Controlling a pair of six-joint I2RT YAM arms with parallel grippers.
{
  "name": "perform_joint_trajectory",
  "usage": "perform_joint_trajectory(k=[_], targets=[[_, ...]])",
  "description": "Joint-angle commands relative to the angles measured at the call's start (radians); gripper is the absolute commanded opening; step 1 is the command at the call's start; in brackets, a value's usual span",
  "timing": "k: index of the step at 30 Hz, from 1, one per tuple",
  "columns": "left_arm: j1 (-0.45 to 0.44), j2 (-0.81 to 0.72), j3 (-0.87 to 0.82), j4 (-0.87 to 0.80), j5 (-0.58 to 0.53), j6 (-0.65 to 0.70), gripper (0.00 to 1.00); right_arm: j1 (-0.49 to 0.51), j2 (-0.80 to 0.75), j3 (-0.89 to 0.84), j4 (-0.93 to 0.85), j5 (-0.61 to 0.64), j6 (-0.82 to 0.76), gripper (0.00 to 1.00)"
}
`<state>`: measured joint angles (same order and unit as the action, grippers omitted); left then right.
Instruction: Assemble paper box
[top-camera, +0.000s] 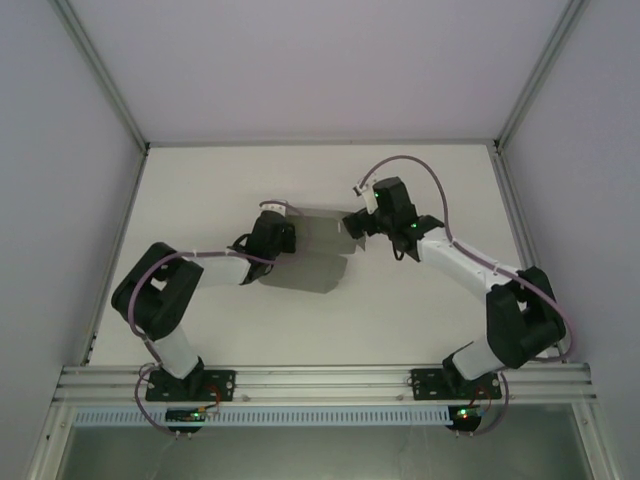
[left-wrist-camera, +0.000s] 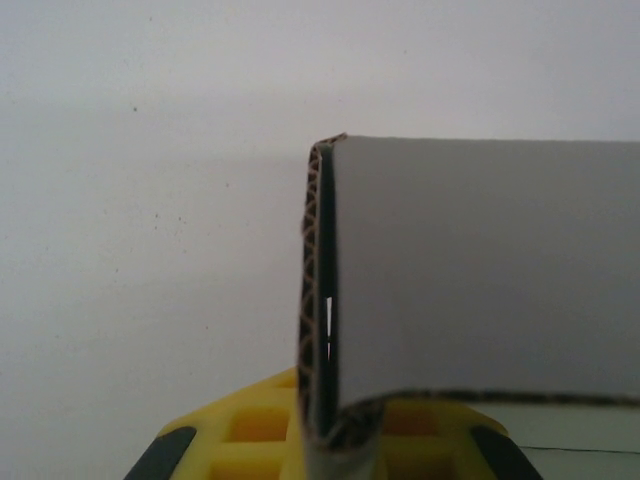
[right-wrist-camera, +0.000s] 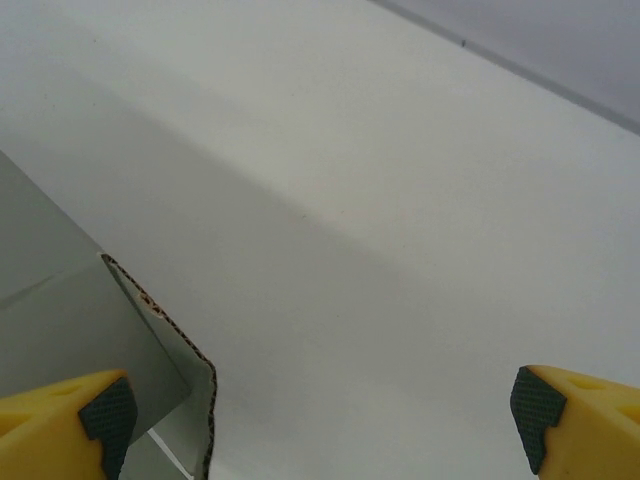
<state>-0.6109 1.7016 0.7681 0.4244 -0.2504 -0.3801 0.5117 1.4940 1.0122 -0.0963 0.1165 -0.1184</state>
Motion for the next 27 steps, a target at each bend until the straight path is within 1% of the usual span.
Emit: perform_joint_trajectory(k=[1,6,10,13,15,19,21,27], targets=[[-0.005,-0.016,0.028,-0.014,0.041,-0.019,0.0,0.019,0.027,-0.007,0.026,-0.005,0.036,0.99],[-0.006,-0.02,0.035,-0.021,0.082,-0.013,0.0,0.029,0.063,-0.029,0.128,-0.031,0.102,0.99],[-0.007,-0.026,0.036,-0.021,0.13,-0.026,0.0,0.04,0.085,-0.057,0.263,-0.038,0.143,0.99],[-0.006,-0.033,0.033,-0.016,0.164,-0.049,0.0,0.051,0.108,-0.093,0.409,0.005,0.206,0.99],[-0.009,-0.034,0.034,-0.012,0.193,-0.062,0.0,0.06,0.127,-0.132,0.543,0.021,0.231,0.99],[-0.011,-0.032,0.041,-0.016,0.219,-0.081,0.0,0.097,0.164,-0.195,0.79,0.106,0.26,0.99],[-0.011,-0.033,0.044,-0.024,0.217,-0.089,0.0,0.108,0.174,-0.205,0.842,0.154,0.27,0.99],[-0.012,-0.056,0.042,-0.024,0.199,-0.115,0.0,0.122,0.178,-0.213,0.859,0.17,0.265,0.99]])
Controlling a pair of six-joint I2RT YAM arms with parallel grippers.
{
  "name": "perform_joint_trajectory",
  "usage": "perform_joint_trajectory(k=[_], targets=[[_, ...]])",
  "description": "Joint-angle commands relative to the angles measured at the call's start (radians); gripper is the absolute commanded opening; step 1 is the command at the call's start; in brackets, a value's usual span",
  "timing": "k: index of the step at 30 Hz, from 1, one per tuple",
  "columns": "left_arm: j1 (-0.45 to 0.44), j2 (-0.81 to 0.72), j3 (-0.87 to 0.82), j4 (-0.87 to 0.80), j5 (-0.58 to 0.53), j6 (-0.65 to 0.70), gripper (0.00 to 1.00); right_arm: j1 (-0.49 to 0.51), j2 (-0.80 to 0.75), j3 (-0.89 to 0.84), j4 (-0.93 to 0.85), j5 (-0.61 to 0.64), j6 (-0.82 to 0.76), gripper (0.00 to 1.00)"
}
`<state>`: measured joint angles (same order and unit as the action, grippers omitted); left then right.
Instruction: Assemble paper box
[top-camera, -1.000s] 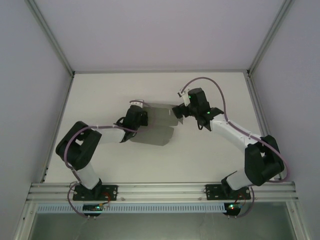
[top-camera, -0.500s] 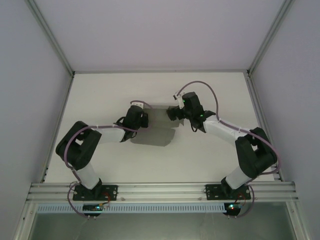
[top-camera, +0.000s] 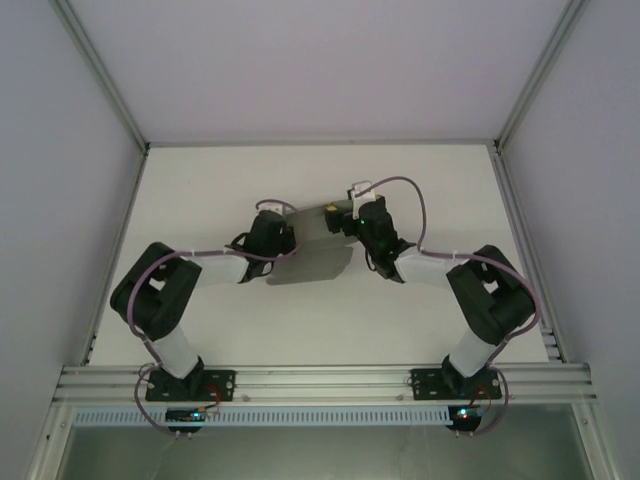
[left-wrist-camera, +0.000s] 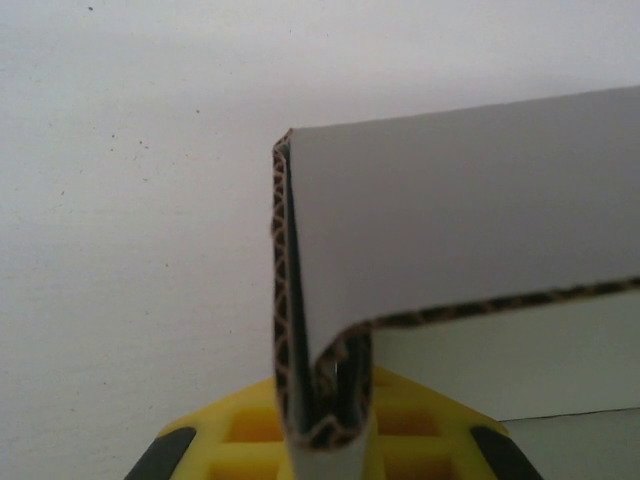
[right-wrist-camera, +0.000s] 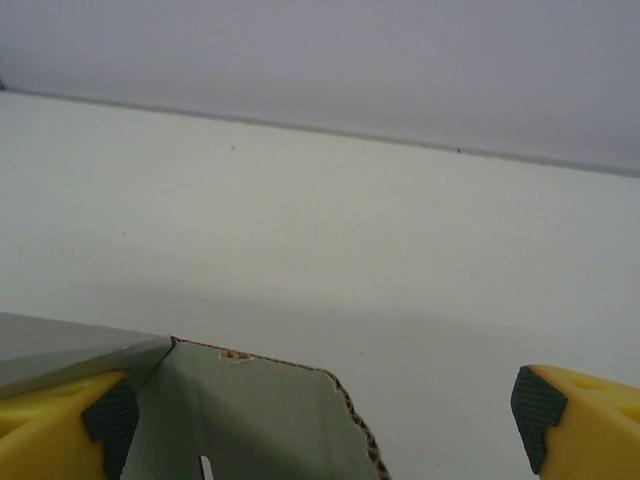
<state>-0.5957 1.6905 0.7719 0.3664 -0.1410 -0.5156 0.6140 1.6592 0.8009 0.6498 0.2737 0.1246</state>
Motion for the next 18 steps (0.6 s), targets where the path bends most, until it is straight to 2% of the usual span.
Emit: perform_joint_trajectory(k=[1,7,18], targets=[[-0.026,-0.049,0.042,0.03,0.096,0.02,0.0,0.022,0.013,-0.003,0.115,0.011,0.024,0.99],[-0.025,-0.083,0.05,0.0,0.073,0.019,0.0,0.028,-0.04,-0.022,0.053,-0.029,0.009,0.99],[-0.014,-0.153,0.088,-0.113,-0.079,0.062,0.0,0.024,-0.303,-0.014,-0.55,0.023,0.015,0.99]])
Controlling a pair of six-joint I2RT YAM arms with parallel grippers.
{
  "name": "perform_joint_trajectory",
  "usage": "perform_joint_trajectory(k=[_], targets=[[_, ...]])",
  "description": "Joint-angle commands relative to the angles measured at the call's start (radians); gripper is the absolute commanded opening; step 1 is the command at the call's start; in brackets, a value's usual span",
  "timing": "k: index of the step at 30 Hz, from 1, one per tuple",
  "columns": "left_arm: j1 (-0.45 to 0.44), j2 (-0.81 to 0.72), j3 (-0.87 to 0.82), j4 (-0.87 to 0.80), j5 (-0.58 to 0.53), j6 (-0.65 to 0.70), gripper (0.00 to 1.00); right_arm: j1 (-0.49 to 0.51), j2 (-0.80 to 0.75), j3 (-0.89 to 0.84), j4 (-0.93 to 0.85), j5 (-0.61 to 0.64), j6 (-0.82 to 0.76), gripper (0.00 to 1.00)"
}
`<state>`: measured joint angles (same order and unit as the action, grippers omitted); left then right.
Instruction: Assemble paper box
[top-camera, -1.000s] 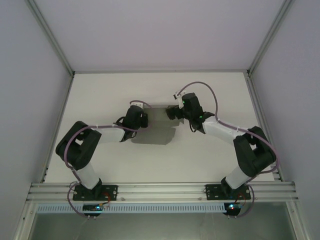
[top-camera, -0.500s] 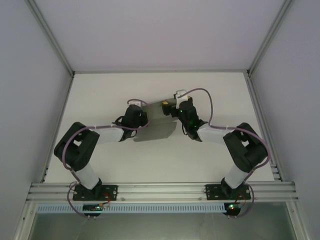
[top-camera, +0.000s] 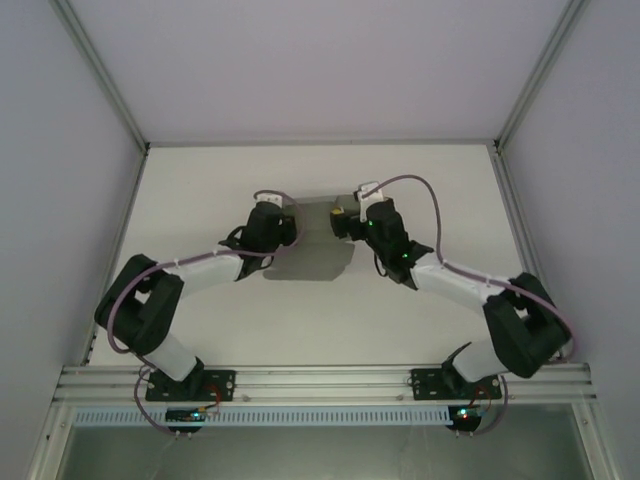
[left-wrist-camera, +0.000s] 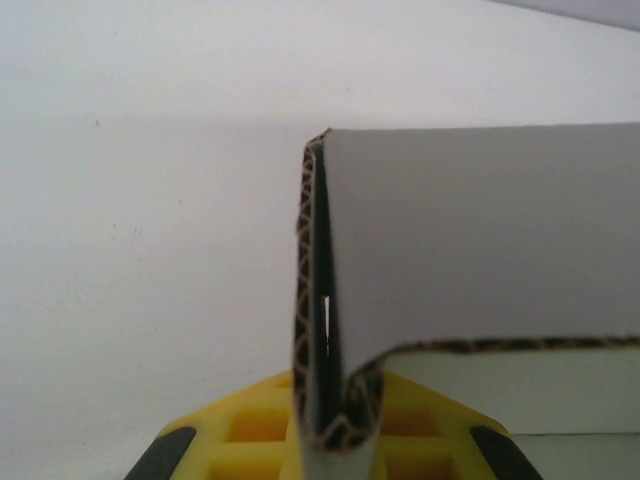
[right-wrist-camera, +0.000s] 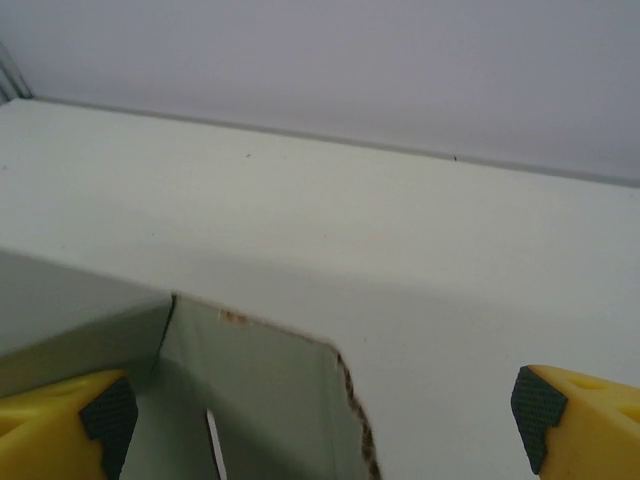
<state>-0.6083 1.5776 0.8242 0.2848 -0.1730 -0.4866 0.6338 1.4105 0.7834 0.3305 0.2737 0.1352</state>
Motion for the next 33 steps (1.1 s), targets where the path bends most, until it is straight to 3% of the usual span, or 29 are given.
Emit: perform_joint_trajectory(k=[1,6,18,24,33], targets=[[0.001,-0.043,0.038,-0.037,-0.052,0.035,0.0,0.003,-0.07,0.01,-0.282,0.038,0.005,0.99],[0.005,-0.067,0.041,-0.061,-0.07,0.029,0.0,-0.007,-0.115,0.018,-0.412,0.074,0.004,0.99],[0.015,-0.062,0.043,-0.097,-0.096,0.045,0.0,-0.042,-0.163,-0.037,-0.441,0.073,0.023,0.99],[0.02,-0.055,0.039,-0.082,-0.072,0.06,0.0,-0.065,-0.167,-0.091,-0.378,-0.025,-0.002,0.99],[0.025,-0.051,0.014,-0.037,0.027,0.097,0.0,-0.101,-0.115,-0.091,-0.242,-0.072,-0.034,0.99]])
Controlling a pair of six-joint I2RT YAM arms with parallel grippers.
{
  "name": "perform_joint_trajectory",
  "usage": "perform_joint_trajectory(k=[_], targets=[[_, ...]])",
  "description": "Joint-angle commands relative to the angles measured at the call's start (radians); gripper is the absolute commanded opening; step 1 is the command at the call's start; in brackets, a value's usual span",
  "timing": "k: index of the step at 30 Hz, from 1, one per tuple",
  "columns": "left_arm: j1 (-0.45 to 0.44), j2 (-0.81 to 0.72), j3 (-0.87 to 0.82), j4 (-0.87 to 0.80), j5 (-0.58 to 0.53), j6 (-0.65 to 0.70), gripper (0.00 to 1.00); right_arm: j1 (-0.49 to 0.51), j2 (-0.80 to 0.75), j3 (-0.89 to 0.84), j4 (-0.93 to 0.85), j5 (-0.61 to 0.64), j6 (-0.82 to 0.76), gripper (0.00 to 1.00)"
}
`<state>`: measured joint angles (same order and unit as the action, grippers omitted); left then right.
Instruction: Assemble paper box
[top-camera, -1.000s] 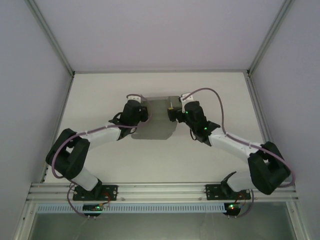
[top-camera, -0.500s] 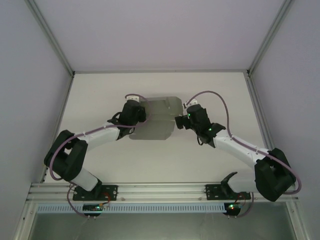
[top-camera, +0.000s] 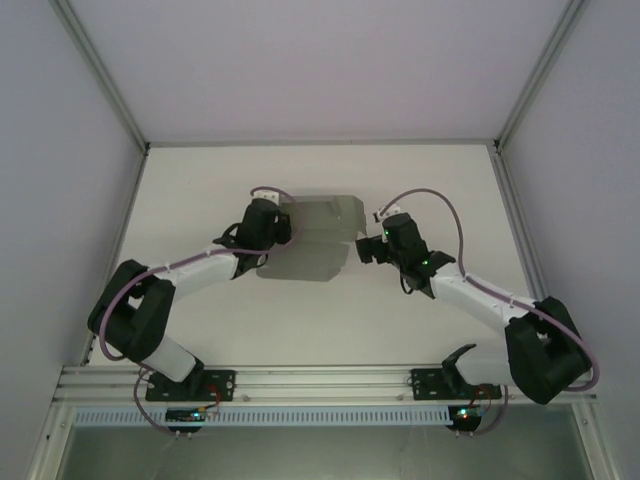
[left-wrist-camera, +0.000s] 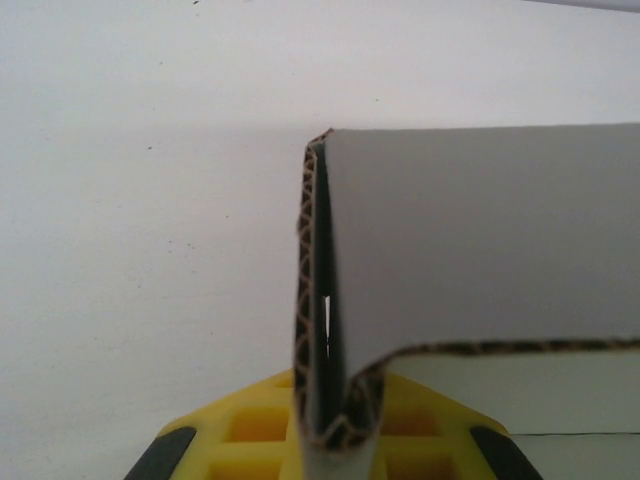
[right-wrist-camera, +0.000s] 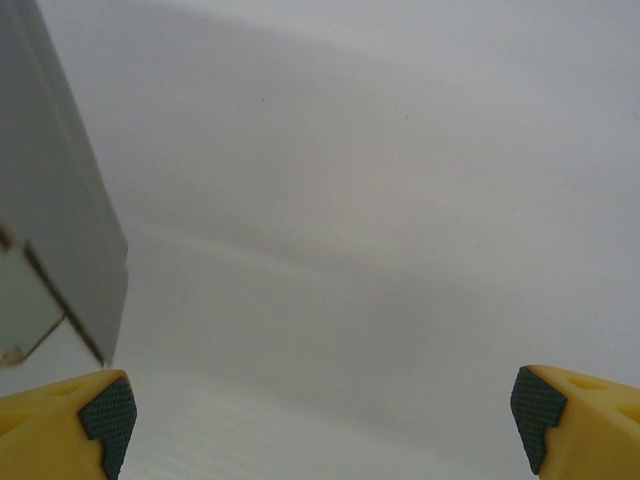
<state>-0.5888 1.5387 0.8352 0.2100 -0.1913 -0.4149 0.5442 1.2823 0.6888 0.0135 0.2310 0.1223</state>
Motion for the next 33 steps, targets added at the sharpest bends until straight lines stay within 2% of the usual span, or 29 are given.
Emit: perform_joint_trajectory(k=[1,10,16,27,33], targets=[[0.004,-0.011,0.0,0.043,0.052,0.03,0.0,-0.015,0.019,0.007,0.088,-0.038,-0.029,0.99],[0.006,0.015,0.007,0.039,0.079,0.019,0.0,-0.027,0.07,0.038,0.147,-0.168,-0.052,0.99],[0.006,0.036,0.022,0.032,0.097,0.012,0.0,-0.026,0.117,0.075,0.197,-0.2,-0.054,0.99],[0.006,0.054,0.047,0.0,0.107,-0.028,0.0,0.004,0.261,0.153,0.275,-0.243,-0.047,0.99],[0.006,0.046,0.044,0.009,0.103,-0.027,0.0,0.04,0.321,0.194,0.258,-0.188,-0.052,0.99]])
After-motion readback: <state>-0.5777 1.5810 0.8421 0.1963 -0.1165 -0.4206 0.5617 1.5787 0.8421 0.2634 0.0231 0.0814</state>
